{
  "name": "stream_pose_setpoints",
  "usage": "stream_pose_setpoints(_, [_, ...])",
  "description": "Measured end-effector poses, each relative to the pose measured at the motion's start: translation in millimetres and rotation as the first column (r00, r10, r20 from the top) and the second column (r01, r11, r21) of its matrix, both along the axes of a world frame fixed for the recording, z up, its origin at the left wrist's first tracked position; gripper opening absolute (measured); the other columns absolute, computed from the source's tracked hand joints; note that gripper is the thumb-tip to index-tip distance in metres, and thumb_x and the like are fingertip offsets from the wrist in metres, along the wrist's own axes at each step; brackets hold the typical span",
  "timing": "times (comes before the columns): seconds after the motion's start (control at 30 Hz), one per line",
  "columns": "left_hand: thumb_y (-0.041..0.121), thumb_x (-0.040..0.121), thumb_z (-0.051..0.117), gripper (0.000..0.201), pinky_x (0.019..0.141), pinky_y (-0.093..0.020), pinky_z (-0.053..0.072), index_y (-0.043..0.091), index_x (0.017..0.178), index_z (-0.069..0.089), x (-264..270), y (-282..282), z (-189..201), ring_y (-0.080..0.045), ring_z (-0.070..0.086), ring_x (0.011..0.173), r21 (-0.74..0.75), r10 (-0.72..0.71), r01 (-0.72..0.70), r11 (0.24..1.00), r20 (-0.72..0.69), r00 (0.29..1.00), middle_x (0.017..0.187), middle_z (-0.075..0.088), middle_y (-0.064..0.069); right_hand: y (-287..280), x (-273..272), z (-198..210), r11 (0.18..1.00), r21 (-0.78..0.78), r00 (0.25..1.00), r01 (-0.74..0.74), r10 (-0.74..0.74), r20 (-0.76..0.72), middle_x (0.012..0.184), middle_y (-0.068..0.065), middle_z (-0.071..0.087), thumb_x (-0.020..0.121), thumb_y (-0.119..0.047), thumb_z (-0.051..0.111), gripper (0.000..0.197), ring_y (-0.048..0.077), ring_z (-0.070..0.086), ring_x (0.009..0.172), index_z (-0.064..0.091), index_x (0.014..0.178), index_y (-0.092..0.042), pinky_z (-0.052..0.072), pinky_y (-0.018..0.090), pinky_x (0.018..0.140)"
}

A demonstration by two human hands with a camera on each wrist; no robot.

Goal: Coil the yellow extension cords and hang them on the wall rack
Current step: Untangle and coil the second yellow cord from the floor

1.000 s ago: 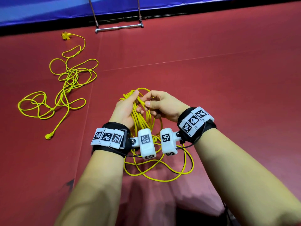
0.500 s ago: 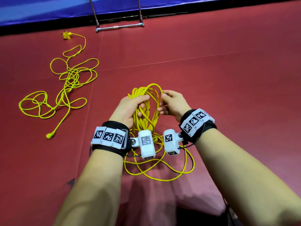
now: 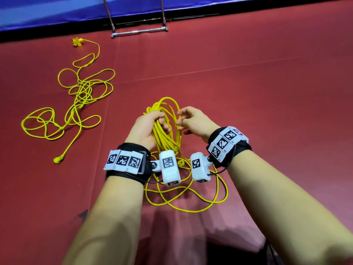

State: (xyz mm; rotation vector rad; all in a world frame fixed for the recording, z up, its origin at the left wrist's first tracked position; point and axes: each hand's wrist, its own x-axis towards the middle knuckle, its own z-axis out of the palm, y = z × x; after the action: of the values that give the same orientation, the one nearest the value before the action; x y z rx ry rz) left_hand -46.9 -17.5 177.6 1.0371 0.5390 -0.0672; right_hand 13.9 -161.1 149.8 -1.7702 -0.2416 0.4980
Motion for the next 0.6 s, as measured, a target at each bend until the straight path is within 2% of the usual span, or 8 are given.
stream_pose_setpoints(0.07, [0.009, 0.094, 0.051, 0.027, 0.054, -0.026, 0.049, 0.013, 0.067, 0.048, 1.0, 6.8, 0.7, -0.014, 0.048, 0.041, -0.019, 0.074, -0.074, 0.997, 0.004, 0.997, 0.048, 0.043, 0.002, 0.8, -4.0, 1.1, 0.996, 0.010, 0.996, -0.090, 0.090, -0.009, 0.088, 0.009, 0.063, 0.089, 0.004, 0.052, 0.026, 0.024, 0.061, 0.073, 0.053, 0.110, -0.012, 0.044, 0.027, 0.060])
stream_pose_setpoints(0.13, [0.010, 0.094, 0.052, 0.026, 0.053, -0.025, 0.048, 0.013, 0.068, 0.049, 2.5, 12.3, 0.8, -0.012, 0.048, 0.042, -0.046, 0.143, -0.142, 0.989, 0.016, 0.990, 0.048, 0.044, 0.003, 2.9, -10.1, -0.6, 0.968, -0.018, 0.969, -0.249, 0.249, 0.006, 0.086, 0.006, 0.062, 0.087, 0.000, 0.062, 0.022, 0.018, 0.060, 0.074, 0.059, 0.100, -0.018, 0.046, 0.028, 0.063])
stream_pose_setpoints(0.2, [0.010, 0.095, 0.053, 0.026, 0.053, -0.025, 0.048, 0.013, 0.069, 0.049, 3.0, 16.0, 1.6, -0.012, 0.048, 0.042, -0.061, 0.208, -0.205, 0.977, 0.034, 0.978, 0.049, 0.045, 0.003, 7.1, -15.8, -6.7, 0.934, -0.063, 0.933, -0.352, 0.355, 0.063, 0.083, 0.003, 0.060, 0.085, -0.003, 0.071, 0.019, 0.013, 0.056, 0.075, 0.064, 0.095, -0.019, 0.047, 0.027, 0.069])
stream_pose_setpoints(0.27, [0.010, 0.095, 0.055, 0.027, 0.053, -0.027, 0.047, 0.012, 0.068, 0.049, 2.8, 18.8, 2.4, -0.012, 0.049, 0.041, -0.069, 0.252, -0.248, 0.966, 0.046, 0.967, 0.049, 0.045, 0.002, 11.1, -18.8, -10.1, 0.941, -0.087, 0.929, -0.326, 0.336, 0.155, 0.080, 0.003, 0.061, 0.082, -0.002, 0.074, 0.016, 0.013, 0.053, 0.074, 0.067, 0.093, -0.010, 0.047, 0.025, 0.073])
stream_pose_setpoints(0.33, [0.010, 0.095, 0.055, 0.026, 0.051, -0.025, 0.047, 0.011, 0.070, 0.050, 2.4, 20.7, 3.6, -0.013, 0.049, 0.042, -0.090, 0.275, -0.269, 0.959, 0.052, 0.960, 0.052, 0.045, 0.001, 12.3, -19.2, -9.1, 0.954, -0.127, 0.923, -0.271, 0.296, 0.246, 0.076, 0.000, 0.061, 0.082, -0.002, 0.074, 0.010, 0.008, 0.053, 0.068, 0.067, 0.089, -0.006, 0.045, 0.016, 0.069])
stream_pose_setpoints(0.43, [0.008, 0.095, 0.055, 0.021, 0.047, -0.024, 0.045, 0.010, 0.075, 0.051, 2.4, 24.0, 4.8, -0.013, 0.047, 0.042, -0.129, 0.330, -0.321, 0.938, 0.057, 0.942, 0.055, 0.046, 0.000, 11.7, -20.4, -3.4, 0.954, -0.105, 0.925, -0.282, 0.299, 0.236, 0.077, 0.001, 0.061, 0.089, -0.001, 0.067, 0.006, 0.003, 0.055, 0.063, 0.063, 0.093, -0.002, 0.043, 0.011, 0.063])
stream_pose_setpoints(0.5, [0.008, 0.095, 0.055, 0.021, 0.046, -0.023, 0.043, 0.011, 0.075, 0.051, 2.7, 27.4, 6.0, -0.013, 0.045, 0.041, -0.135, 0.371, -0.360, 0.923, 0.065, 0.926, 0.055, 0.046, 0.001, 9.2, -19.9, -3.1, 0.947, -0.042, 0.932, -0.318, 0.320, 0.168, 0.069, 0.000, 0.060, 0.090, -0.002, 0.065, 0.007, 0.006, 0.056, 0.058, 0.059, 0.092, -0.004, 0.044, 0.018, 0.060])
stream_pose_setpoints(0.6, [0.009, 0.094, 0.055, 0.022, 0.048, -0.024, 0.041, 0.013, 0.073, 0.049, 2.4, 36.3, 12.4, -0.012, 0.043, 0.041, -0.147, 0.433, -0.419, 0.896, 0.079, 0.898, 0.055, 0.045, 0.003, 1.4, -14.1, -12.2, 0.928, -0.070, 0.922, -0.365, 0.371, 0.108, 0.059, -0.002, 0.055, 0.086, 0.000, 0.069, 0.016, 0.017, 0.057, 0.056, 0.056, 0.091, -0.009, 0.045, 0.033, 0.060])
